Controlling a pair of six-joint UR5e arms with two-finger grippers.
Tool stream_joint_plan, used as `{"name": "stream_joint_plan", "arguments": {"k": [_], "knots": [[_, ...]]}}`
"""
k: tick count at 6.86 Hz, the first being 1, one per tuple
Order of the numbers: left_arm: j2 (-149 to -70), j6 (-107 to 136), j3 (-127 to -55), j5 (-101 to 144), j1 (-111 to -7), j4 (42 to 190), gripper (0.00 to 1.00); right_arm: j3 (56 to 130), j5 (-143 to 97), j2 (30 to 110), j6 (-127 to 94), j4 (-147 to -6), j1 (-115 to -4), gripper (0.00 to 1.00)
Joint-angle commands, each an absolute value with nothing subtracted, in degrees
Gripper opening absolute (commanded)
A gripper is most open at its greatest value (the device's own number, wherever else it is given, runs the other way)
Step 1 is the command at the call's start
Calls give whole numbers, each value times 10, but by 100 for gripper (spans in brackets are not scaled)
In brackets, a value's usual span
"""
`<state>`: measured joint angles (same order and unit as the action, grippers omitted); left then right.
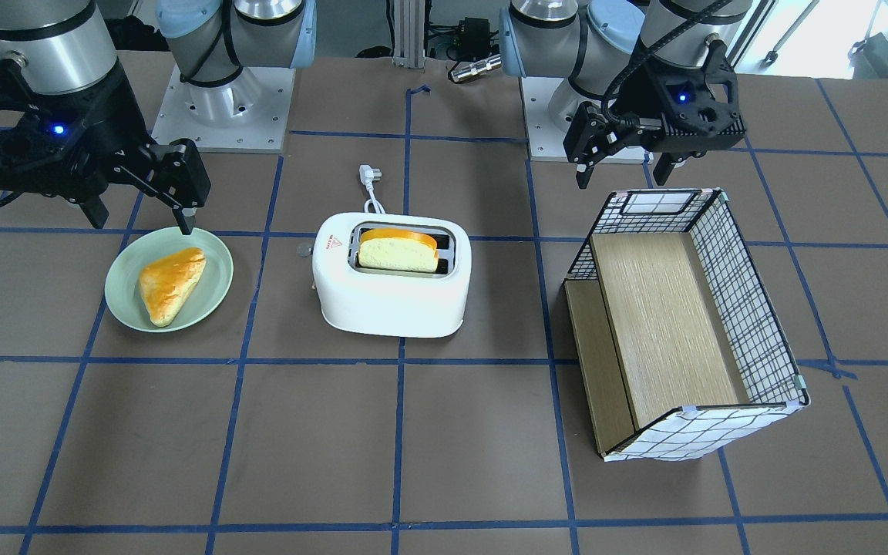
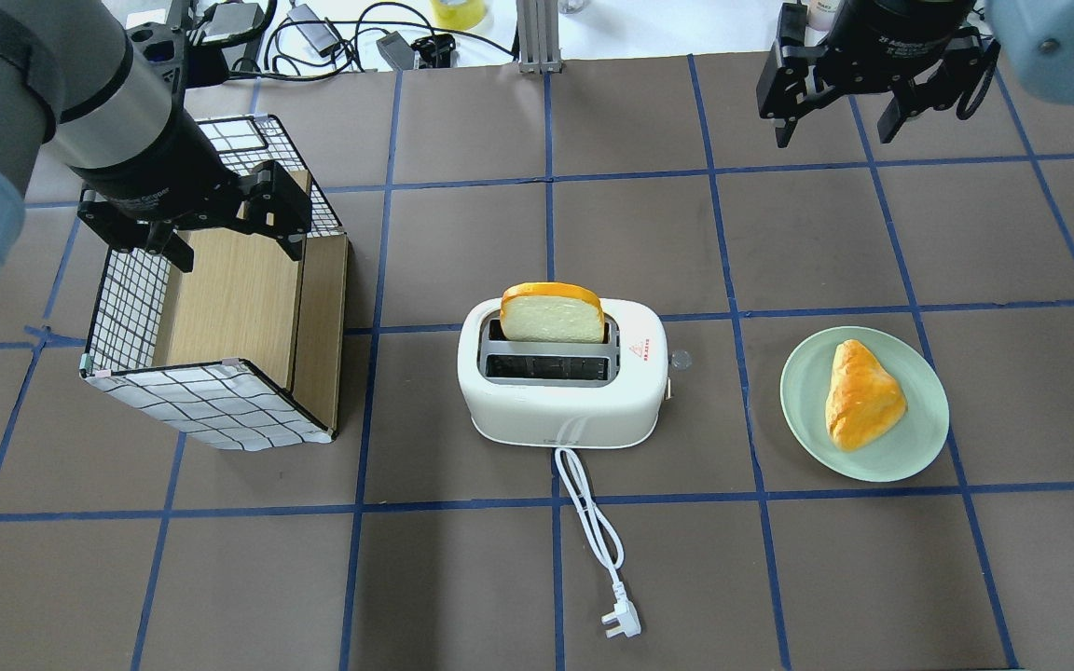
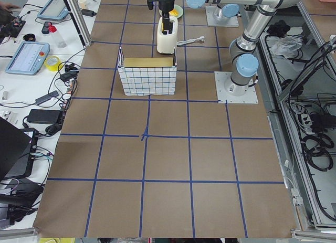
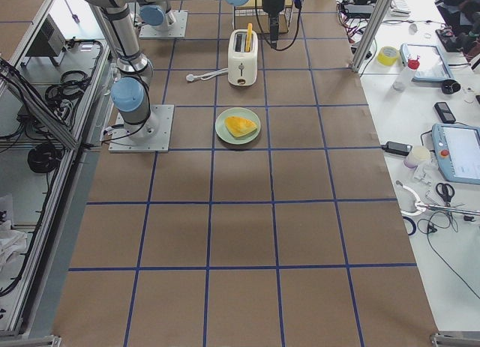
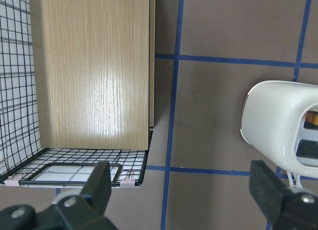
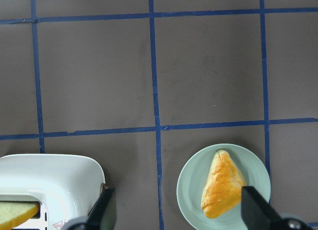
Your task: Press toaster with right arm
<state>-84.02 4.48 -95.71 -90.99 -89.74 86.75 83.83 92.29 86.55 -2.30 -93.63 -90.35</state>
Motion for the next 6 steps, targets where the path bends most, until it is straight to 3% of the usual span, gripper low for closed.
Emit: {"name": "stream_joint_plan", "arguments": {"k": [1,4,6], "knots": [[-840,45,-957,-910,-897,867,100,833,880,870,-23,-876,-908,4],[-840,45,-957,-910,-897,867,100,845,802,866,-25,-846,-898,0],[-840,45,-957,-911,-896,867,100,903,730,865,-24,-853,-882,0]]}}
